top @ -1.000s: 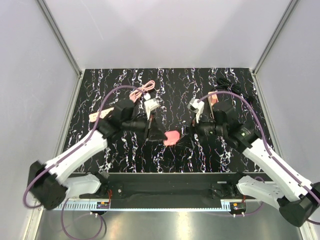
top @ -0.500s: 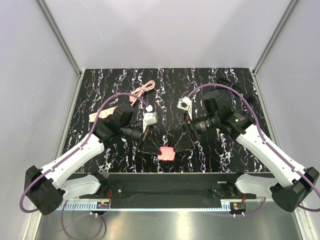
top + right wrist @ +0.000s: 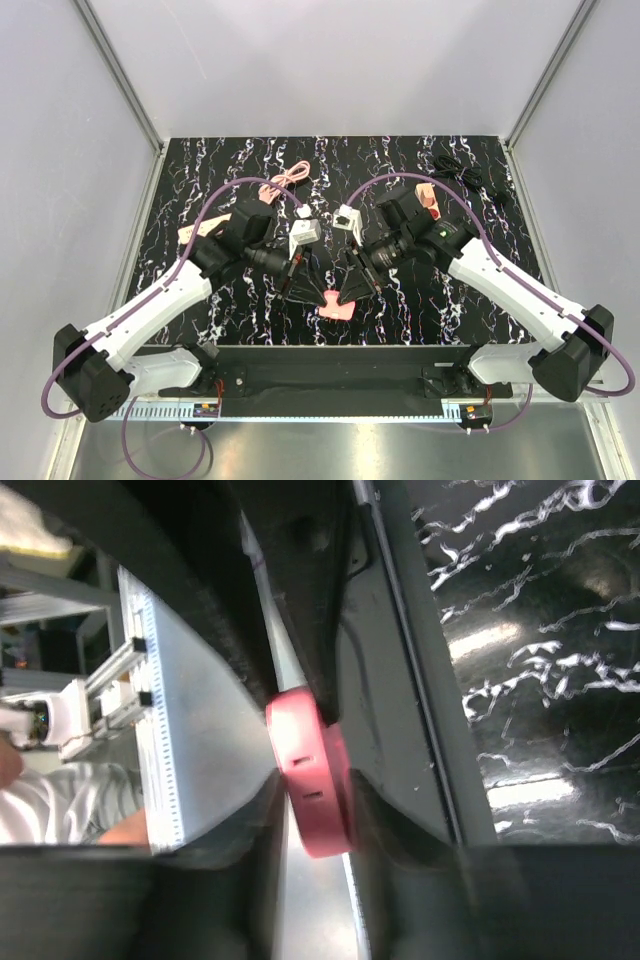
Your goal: Insert the plug
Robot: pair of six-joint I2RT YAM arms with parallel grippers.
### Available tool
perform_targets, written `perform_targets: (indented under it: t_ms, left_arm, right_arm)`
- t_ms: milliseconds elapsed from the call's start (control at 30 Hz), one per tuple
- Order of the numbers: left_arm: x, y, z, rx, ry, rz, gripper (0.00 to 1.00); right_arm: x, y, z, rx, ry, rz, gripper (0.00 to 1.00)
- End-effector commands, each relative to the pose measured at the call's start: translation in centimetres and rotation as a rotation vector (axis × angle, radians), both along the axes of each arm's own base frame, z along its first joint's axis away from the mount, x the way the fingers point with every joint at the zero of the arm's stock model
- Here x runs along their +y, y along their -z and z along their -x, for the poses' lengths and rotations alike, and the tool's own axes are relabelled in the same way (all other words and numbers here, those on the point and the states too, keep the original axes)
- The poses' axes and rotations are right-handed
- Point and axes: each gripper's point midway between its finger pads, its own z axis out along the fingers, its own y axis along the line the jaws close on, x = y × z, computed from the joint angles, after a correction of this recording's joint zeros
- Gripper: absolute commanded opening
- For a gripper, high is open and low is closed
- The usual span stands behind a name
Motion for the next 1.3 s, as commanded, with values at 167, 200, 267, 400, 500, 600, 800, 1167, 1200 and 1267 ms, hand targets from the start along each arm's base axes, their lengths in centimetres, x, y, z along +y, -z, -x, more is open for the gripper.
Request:
perform_targets:
  t_ms: [167, 200, 267, 400, 500, 600, 800, 1167, 1200, 1267]
  left_arm:
    - [-0.9, -2.9, -1.6, -0.025, -0.046, 0.023, 0.55]
    - [-0.9, -3.4, -1.7, -0.036, -0.052, 0.03, 0.62]
    - [-0.8, -3.8, -1.8, -0.037, -0.063, 0.038, 0.67]
    - [-0.7, -5.1, -1.6, -0.038, -0.056, 0.085, 0.76]
    - [-0.8, -5.4, -1.7, -0.04, -0.056, 0.093, 0.78]
    - [-1.1, -5.1, -2.2, -0.036, -0.069, 0.097, 0.78]
    - [-2.0, -6.3, -2.6, -0.007, -0.057, 0.183, 0.67]
    - [-1.7, -5.6, -3.0, 0.029, -0.051, 0.163, 0.0]
    - [-1.5, -5.2, -2.9, 0.016, -0.046, 0.152, 0.0]
    - [-1.4, -4.8, -2.8, -0.005, -0.034, 0.145, 0.0]
  right_arm:
    - [-0.1, -1.0, -0.5, -0.106, 0.056, -0.061, 0.0]
    - [-0.3, -1.3, -0.4, -0.124, 0.071, -0.073, 0.0]
    - [-0.4, -1.4, -0.7, -0.137, 0.111, -0.089, 0.0]
    - [-1.1, -3.1, -1.3, -0.207, 0.201, -0.126, 0.0]
    - [-1.0, -5.0, -1.3, -0.234, 0.227, -0.199, 0.0]
    - [-0.9, -6.1, -0.8, -0.226, 0.225, -0.248, 0.0]
    - [-1.1, -8.1, -0.9, -0.255, 0.257, -0.314, 0.0]
    - [-1.4, -6.6, 0.4, -0.188, 0.2, -0.245, 0.61]
    - [-1.4, -6.4, 0.5, -0.201, 0.169, -0.229, 0.69]
    - [-1.3, -5.6, 0.6, -0.169, 0.131, -0.165, 0.71]
